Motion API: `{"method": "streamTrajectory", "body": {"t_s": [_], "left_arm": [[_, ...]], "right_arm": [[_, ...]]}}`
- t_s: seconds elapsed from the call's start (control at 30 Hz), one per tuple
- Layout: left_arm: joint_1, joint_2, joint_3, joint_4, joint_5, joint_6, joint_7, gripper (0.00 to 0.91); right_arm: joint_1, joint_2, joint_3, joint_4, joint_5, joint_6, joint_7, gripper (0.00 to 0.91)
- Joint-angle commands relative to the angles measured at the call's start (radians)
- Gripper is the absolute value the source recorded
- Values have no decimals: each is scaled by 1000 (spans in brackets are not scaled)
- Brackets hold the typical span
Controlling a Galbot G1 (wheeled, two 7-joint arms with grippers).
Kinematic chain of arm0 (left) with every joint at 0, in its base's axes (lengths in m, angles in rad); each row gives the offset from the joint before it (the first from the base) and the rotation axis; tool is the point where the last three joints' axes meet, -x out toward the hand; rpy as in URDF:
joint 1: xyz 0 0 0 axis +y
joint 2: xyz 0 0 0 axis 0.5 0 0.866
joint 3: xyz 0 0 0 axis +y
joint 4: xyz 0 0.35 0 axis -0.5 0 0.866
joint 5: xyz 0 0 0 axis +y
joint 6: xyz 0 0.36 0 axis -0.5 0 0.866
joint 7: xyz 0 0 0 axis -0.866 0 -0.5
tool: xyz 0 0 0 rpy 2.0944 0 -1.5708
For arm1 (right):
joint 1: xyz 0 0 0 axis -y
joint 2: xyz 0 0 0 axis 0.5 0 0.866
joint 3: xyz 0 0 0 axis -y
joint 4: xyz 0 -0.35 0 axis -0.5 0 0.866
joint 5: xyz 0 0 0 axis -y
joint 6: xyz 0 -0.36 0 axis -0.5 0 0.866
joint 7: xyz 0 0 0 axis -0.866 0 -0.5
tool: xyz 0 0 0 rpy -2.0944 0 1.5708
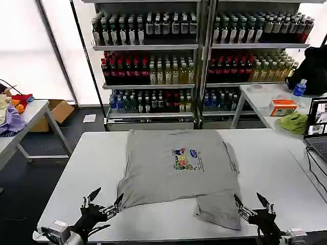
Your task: Fold and organize the clothes.
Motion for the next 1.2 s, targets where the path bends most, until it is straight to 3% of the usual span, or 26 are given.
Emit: {"method": "streamTrajectory", "body": {"t_s": [0.03, 0.1, 0.13, 0.17, 0.2, 0.23, 0.27, 0.3, 0.33, 0.37, 0.43, 0.6, 1.07, 1.2], "left_arm": [[-142, 38, 155, 164, -12, 80, -154, 907], [-154, 32, 158, 176, -12, 80, -157, 907], [-163, 21, 159, 191, -13, 80, -157, 907], [-166, 18, 160, 198, -13, 80, -155, 907], [-169, 17, 162, 202, -12, 80, -156, 907], [-173, 10, 163, 216, -7, 80, -154, 907], [-173, 4, 164, 222, -4, 80, -150, 897], [-173, 0, 164, 230, -1, 80, -142, 776], [-171, -9, 163, 238, 0, 80, -137, 353], [-171, -14, 163, 246, 2, 79, -135, 171], [-168, -32, 159, 258, 7, 79, -129, 91], [-154, -55, 157, 261, 51, 75, -99, 10], [-90, -89, 203, 197, 152, 63, -55, 10], [-103, -92, 186, 184, 146, 61, -60, 10]], "right_arm": [[-55, -10, -61, 26, -16, -79, 87, 907], [-85, -5, -69, 29, -22, -63, 86, 907], [-92, -2, -75, 28, -27, -58, 86, 846], [-92, -2, -78, 26, -32, -54, 88, 615], [-89, -1, -80, 24, -32, -50, 92, 91], [-77, 3, -82, 15, -30, -39, 95, 0], [-69, 4, -83, 5, -31, -26, 95, 0], [-46, 10, -85, -18, -32, -14, 94, 0], [-23, 19, -90, -34, -29, -17, 100, 0], [-17, 23, -93, -42, -29, -19, 100, 0], [0, 28, -103, -58, -26, -9, 98, 0], [18, 35, -130, -74, -28, 0, 86, 0], [-20, 39, -112, -55, -33, 58, 47, 0], [-28, 34, -100, -30, -32, 95, 14, 0]]}}
